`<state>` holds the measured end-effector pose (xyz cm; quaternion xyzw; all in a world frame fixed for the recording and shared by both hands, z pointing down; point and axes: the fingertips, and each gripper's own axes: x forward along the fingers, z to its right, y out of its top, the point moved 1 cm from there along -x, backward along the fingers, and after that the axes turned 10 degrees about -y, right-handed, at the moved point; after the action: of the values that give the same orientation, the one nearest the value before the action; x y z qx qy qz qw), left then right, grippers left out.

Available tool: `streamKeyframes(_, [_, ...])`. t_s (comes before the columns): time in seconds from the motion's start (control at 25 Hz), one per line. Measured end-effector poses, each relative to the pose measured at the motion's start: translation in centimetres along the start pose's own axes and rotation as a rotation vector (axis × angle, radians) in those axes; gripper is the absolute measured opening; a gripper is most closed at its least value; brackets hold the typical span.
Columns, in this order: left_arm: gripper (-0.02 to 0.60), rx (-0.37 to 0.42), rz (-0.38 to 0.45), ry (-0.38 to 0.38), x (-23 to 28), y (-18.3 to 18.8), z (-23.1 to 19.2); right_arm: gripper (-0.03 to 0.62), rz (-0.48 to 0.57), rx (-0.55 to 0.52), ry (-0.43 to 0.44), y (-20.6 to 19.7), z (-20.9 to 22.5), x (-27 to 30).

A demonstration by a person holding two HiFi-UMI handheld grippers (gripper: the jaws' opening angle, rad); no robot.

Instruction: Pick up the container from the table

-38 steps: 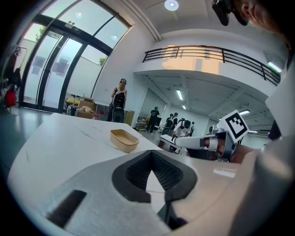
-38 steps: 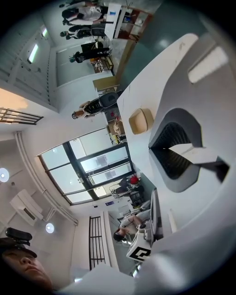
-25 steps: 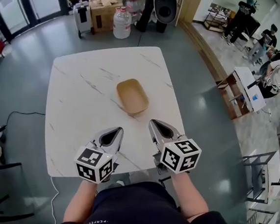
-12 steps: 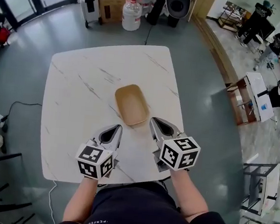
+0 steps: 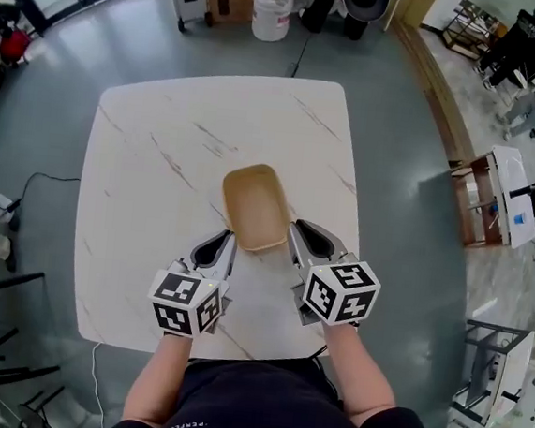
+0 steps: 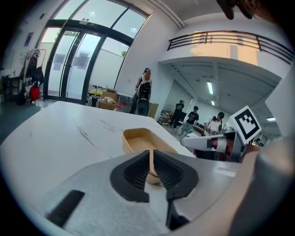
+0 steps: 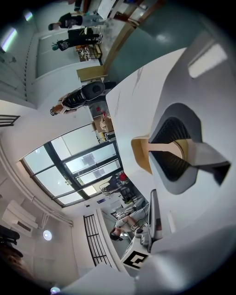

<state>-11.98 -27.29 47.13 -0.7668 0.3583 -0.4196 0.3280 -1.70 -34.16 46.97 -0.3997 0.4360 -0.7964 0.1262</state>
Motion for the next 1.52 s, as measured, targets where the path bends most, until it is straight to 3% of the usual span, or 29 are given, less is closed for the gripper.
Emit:
streamKeyframes(0.4, [0.133, -0.071, -0.018, 0.058, 1.8, -0.9, -2.6, 0.094, -0.034, 0.006, 0.006, -0.9, 0.7, 3.5])
streamKeyframes(0.64, [0.158, -0.1, -0.055, 0.054, 3.1, -1.5, -3.2, 0.113, -0.055, 0.001, 0.007, -1.6, 0.7, 4.9])
streamKeyframes(0.92, [0.16, -0.109, -0.079, 0.028, 4.4, -2.0, -3.2, 0.115, -0.08, -0.018, 0.012, -2.5, 0.7, 5.9])
streamKeyframes(1.12, [0.16, -0.125, -0.099, 0.017, 5.1, -2.5, -3.1, 0.083, -0.085, -0.053, 0.024, -2.7, 0.2, 6.0])
streamKeyframes(1.36, [0.116, -0.174, -0.063, 0.018, 4.6, -2.1, -3.3, 0.034, -0.075, -0.032, 0.021, -2.5, 0.6, 5.8])
streamKeyframes(1.52, [0.091, -0.15, -0.04, 0.029, 4.0, -1.6, -3.1, 0.017, -0.059, -0.049, 0.007, -2.1, 0.5, 5.2])
